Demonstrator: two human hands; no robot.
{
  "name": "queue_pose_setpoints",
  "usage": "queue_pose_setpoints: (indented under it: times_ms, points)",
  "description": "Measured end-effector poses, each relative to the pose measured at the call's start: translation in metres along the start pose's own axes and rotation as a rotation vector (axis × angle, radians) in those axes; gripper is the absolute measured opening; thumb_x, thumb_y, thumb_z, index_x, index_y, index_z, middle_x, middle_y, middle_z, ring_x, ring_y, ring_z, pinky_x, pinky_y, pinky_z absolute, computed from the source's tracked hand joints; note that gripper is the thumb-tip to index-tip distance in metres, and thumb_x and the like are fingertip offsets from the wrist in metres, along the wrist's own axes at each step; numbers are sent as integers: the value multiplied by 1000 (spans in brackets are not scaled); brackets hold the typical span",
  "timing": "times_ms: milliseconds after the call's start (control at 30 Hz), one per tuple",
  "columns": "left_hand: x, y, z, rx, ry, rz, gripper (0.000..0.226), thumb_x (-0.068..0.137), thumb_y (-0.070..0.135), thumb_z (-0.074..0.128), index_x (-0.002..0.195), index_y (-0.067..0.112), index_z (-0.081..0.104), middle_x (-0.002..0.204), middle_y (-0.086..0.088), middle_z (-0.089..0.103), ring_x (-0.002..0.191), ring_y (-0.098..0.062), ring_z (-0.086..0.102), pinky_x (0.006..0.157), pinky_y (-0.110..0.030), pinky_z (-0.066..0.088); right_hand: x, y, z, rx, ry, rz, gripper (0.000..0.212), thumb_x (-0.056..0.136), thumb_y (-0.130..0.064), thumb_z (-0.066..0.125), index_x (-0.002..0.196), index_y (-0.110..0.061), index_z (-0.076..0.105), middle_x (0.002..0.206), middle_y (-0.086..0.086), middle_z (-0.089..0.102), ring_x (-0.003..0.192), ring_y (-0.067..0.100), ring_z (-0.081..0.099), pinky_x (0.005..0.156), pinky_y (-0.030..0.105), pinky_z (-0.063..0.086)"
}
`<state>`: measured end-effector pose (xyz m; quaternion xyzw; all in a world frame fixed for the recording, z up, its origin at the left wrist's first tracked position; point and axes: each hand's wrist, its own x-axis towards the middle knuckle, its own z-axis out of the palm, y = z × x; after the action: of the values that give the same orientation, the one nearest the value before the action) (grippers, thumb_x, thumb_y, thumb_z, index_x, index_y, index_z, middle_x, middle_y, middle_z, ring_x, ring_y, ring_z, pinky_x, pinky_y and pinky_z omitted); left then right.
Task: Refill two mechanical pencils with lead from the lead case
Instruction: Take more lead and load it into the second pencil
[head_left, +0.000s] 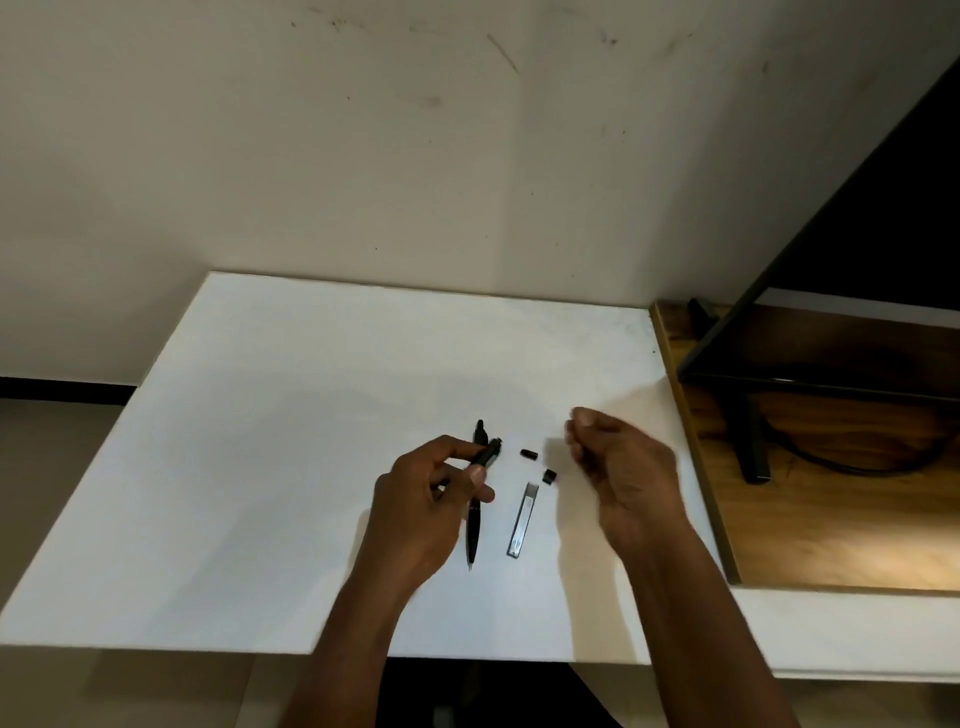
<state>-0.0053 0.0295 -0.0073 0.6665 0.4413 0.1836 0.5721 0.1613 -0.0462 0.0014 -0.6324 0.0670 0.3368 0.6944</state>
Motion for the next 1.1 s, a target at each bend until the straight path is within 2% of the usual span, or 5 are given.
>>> queue_pose_setpoints:
  times_ms: [200,533,833,967,1100]
  points:
    - [2,1,-5,-40,102,-16,14,95,23,61,101,31,70,75,5,78,50,3,61,67,-31,49,10,5,-15,-942,-33,-534,6,84,-16,77,84,-21,80,74,-7,75,71,6,70,75,23,56]
    - [1,-2,-4,4,95,-37,11,95,23,61,102,27,69,76,3,78,49,4,61,63,-26,46,6,28,4,-1301,-272,-733,12,83,-14,75,85,-23,82,84,-6,73,83,11,60,64,20,42]
    - [2,-3,-3,20,57,-48,10,95,26,61,98,32,68,73,6,78,46,4,57,63,-27,43,1,7,-2,-1032,-125,-583,3,79,-18,81,77,-19,78,66,-15,69,60,-9,61,55,7,40]
    - [2,-2,0,31,49,-70,11,94,28,61,91,39,64,72,8,77,45,7,57,59,-24,41,-5,4,-8,-1164,-57,-321,39,73,-46,84,64,-9,75,55,0,70,57,12,68,61,32,59]
    - [1,-1,2,43,37,-72,9,91,32,65,100,35,66,72,7,76,51,8,59,58,-20,41,-9,16,-2,-1298,-88,-125,57,60,-53,87,84,-3,72,83,10,73,76,28,72,69,36,62]
